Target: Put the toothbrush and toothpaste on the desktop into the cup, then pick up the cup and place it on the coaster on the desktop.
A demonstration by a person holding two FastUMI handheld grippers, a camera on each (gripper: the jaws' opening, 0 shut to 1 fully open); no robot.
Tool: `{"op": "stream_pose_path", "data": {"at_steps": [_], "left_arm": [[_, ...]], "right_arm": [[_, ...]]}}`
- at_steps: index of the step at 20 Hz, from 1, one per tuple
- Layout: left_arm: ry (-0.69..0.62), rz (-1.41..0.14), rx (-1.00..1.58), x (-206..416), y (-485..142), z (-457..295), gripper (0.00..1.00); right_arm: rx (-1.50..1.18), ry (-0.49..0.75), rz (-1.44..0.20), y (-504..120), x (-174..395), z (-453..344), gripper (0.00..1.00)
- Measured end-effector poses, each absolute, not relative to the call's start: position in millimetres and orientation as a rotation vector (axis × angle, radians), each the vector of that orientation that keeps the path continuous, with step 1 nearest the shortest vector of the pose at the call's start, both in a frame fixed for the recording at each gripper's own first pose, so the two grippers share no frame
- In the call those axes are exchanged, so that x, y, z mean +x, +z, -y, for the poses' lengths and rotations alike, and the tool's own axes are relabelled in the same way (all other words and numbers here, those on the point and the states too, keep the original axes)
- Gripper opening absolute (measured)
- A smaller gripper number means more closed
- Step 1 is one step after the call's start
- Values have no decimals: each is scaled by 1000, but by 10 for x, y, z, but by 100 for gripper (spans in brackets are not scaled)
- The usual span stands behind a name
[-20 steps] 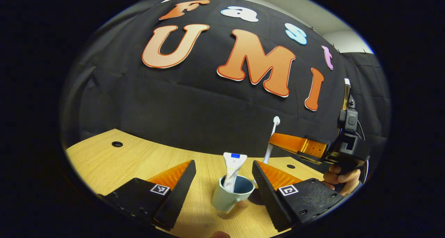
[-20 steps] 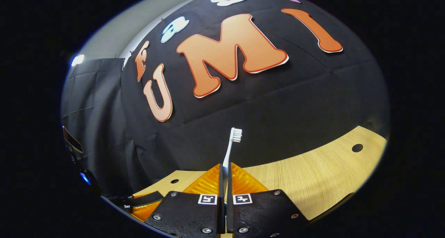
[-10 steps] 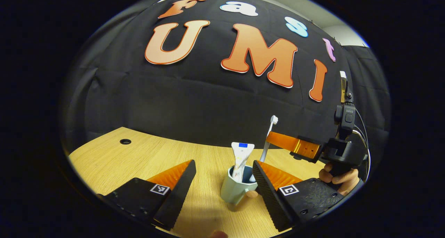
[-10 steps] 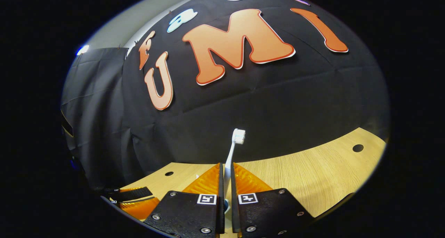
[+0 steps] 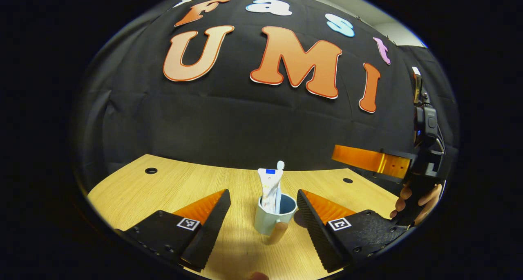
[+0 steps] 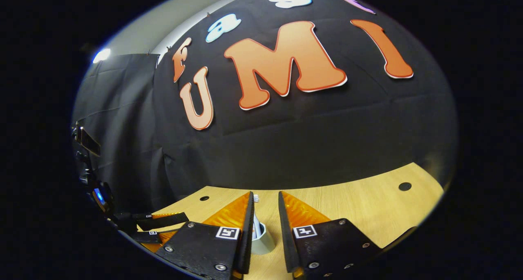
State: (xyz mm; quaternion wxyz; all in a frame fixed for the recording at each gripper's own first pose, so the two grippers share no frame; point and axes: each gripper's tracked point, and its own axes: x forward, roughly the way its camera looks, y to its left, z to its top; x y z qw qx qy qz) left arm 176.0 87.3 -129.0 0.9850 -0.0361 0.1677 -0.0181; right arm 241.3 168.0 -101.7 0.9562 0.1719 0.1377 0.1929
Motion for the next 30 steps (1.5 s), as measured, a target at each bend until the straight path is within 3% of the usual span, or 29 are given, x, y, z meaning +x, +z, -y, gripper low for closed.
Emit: {"op": "stream_pose_path", "data": {"at_steps": [4, 7, 10, 17, 24, 30], "left_arm": [[-39, -409, -30, 1719, -1104, -751, 98], [-48, -478, 6, 1743, -994, -623, 98], [-54, -565, 60, 1783, -881, -495, 98], [-54, -768, 112, 1847, -855, -367, 96], [-82, -1139, 0, 1796, -1727, -348, 98], [-24, -1258, 63, 1892, -2157, -651, 98]], "right_arm": [[300, 388, -272, -806, 2177, -1447, 55], [255, 380, -238, -606, 2012, -1214, 77], [233, 368, -239, -487, 1789, -962, 87], [157, 324, -217, -409, 1356, -237, 92], [154, 307, -207, -478, 1061, 155, 92], [104, 275, -266, -811, 904, 274, 92]]}}
